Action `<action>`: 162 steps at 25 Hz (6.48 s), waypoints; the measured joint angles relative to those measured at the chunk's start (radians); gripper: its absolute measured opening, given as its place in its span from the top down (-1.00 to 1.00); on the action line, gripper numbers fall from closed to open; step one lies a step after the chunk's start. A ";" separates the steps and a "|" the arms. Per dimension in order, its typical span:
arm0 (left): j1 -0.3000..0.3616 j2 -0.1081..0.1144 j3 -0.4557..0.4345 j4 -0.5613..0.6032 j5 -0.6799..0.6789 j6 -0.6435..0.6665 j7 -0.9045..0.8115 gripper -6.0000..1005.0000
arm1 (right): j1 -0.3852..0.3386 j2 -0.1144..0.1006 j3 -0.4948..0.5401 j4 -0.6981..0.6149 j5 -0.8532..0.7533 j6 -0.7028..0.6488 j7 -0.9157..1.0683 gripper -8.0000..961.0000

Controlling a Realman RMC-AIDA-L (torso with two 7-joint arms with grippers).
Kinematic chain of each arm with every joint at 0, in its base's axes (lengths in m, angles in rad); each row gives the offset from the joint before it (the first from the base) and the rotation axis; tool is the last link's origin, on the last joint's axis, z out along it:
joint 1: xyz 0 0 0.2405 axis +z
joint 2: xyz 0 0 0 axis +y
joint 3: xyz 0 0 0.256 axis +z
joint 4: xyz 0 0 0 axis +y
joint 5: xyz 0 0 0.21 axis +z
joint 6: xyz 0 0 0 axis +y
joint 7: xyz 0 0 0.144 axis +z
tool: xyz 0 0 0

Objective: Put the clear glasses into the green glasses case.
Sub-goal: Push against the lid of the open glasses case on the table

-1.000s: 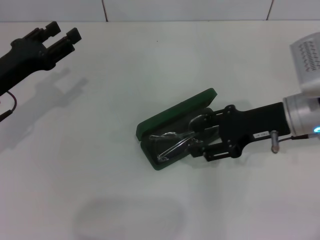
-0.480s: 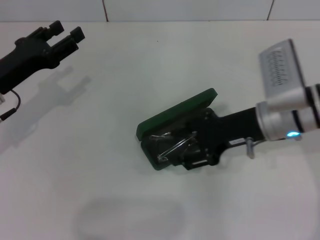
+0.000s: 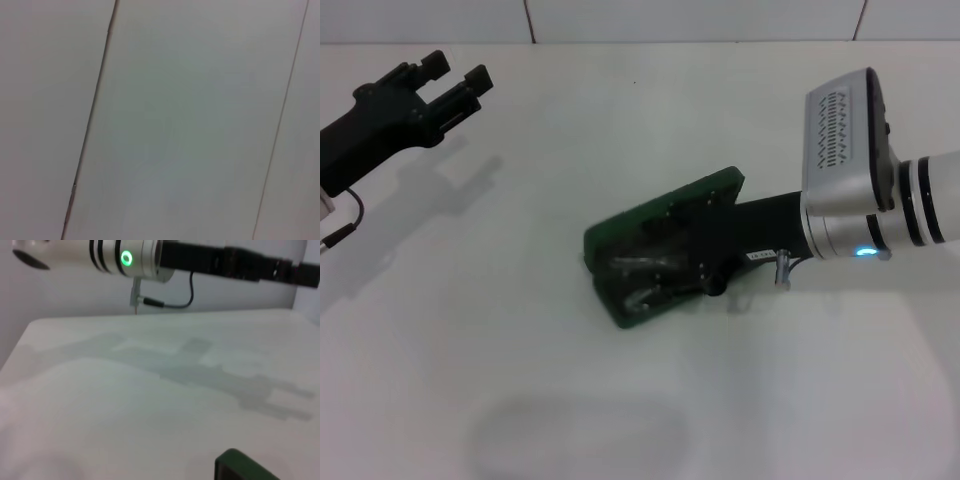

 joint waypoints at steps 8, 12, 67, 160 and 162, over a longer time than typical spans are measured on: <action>0.003 0.009 -0.002 0.000 0.008 -0.011 -0.004 -0.39 | -0.027 -0.025 0.085 -0.011 -0.013 -0.241 -0.002 -0.31; 0.003 0.010 0.002 0.000 0.049 -0.012 -0.026 -0.39 | -0.115 -0.041 0.330 -0.022 -0.042 -0.397 -0.011 -0.31; -0.200 -0.054 0.161 -0.061 0.440 -0.082 -0.266 -0.39 | -0.212 -0.016 0.767 0.270 0.285 -0.326 -0.327 -0.31; -0.008 -0.010 -0.018 0.026 0.170 0.042 -0.046 -0.39 | -0.052 0.001 -0.224 -0.137 0.031 0.105 -0.218 -0.31; -0.008 -0.010 -0.018 0.026 0.169 0.041 -0.046 -0.39 | -0.082 -0.001 -0.208 -0.172 0.031 0.093 -0.231 -0.31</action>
